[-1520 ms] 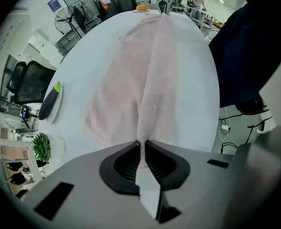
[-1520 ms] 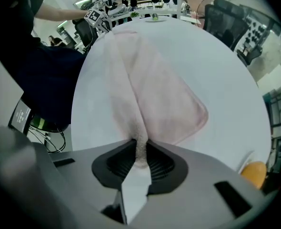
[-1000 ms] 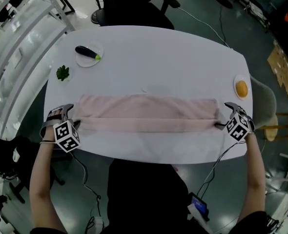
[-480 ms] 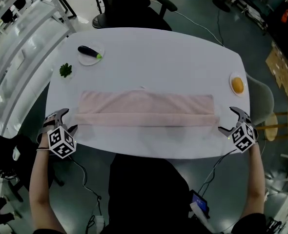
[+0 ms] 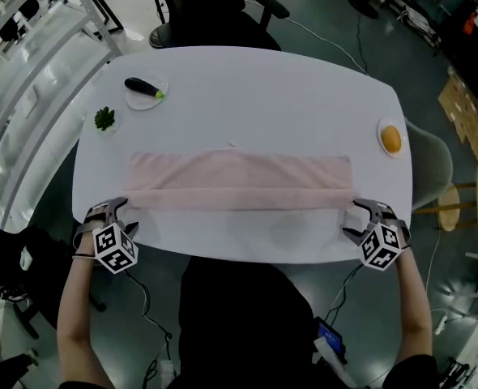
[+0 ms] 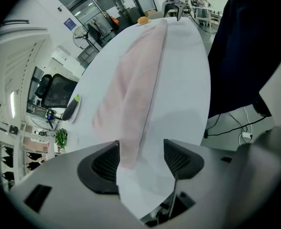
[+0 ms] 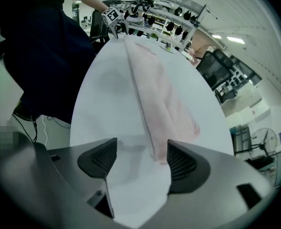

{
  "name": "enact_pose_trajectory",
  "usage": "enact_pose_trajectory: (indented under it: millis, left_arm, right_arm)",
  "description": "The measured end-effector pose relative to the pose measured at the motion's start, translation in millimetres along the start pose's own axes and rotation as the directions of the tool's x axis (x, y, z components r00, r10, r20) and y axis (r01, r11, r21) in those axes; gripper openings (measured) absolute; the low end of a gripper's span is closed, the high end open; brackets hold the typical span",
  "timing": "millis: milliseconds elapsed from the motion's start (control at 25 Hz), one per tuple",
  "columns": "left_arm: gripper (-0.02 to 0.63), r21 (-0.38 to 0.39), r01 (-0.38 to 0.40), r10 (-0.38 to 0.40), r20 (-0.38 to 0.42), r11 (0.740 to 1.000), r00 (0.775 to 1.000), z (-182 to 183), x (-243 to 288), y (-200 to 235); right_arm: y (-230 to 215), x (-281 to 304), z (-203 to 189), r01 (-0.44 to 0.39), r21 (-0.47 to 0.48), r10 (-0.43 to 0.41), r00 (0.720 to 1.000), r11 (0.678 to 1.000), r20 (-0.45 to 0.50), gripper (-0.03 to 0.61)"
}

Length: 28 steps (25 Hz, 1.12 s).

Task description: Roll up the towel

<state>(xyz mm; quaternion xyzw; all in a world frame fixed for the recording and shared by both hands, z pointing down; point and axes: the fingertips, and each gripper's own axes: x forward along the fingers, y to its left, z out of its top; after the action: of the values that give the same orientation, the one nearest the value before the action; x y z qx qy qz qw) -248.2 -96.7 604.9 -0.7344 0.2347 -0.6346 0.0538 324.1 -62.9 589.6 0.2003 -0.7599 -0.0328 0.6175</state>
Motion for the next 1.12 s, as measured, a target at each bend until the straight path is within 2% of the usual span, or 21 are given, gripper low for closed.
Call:
enact_pose_trajectory:
  millis: [320,480,560,640,680,800,840,920,1120]
  left_arm:
    - [0.245,0.008,0.038,-0.038,-0.027,0.999,0.999,-4,20,11]
    - [0.264,0.016,0.078,-0.077,-0.028,0.997,0.997,-2,23,14]
    - [0.272,0.012,0.064,-0.063,-0.022,0.998,0.998,-1,24,19]
    - [0.2,0.019,0.03,-0.03,-0.02,0.999,0.999,0,27,25]
    - [0.187,0.03,0.022,-0.022,-0.024,0.999,0.999,0,28,26]
    - [0.175,0.064,0.01,-0.008,-0.036,0.998,0.999,-1,30,29]
    - [0.133,0.071,-0.002,0.004,-0.035,0.997,0.999,0,29,31]
    - [0.11,0.09,-0.022,0.025,-0.034,0.996,0.999,0,26,35]
    - [0.075,0.143,-0.056,0.062,-0.038,0.988,0.997,1,17,36]
  right_arm:
    - [-11,24,-4,-0.04,-0.007,0.039,0.998,0.999,-0.05,0.292]
    - [-26,31,-2,-0.03,-0.013,0.029,0.998,0.999,-0.062,0.247]
    - [-33,32,-1,-0.019,-0.018,0.018,0.998,1.0,-0.067,0.224]
    - [-41,33,-2,0.0,-0.028,-0.002,0.997,1.0,-0.077,0.188]
    - [-45,34,-3,0.013,-0.042,-0.016,0.996,0.999,-0.084,0.163]
    - [-50,38,-4,0.058,-0.123,-0.072,0.991,0.991,-0.116,0.109]
    - [-51,38,-4,0.072,-0.154,-0.092,0.988,0.985,-0.126,0.094]
    - [-53,35,-3,0.093,-0.199,-0.122,0.983,0.976,-0.138,0.07]
    - [-54,21,-1,0.137,-0.214,-0.165,0.979,0.967,-0.122,0.052]
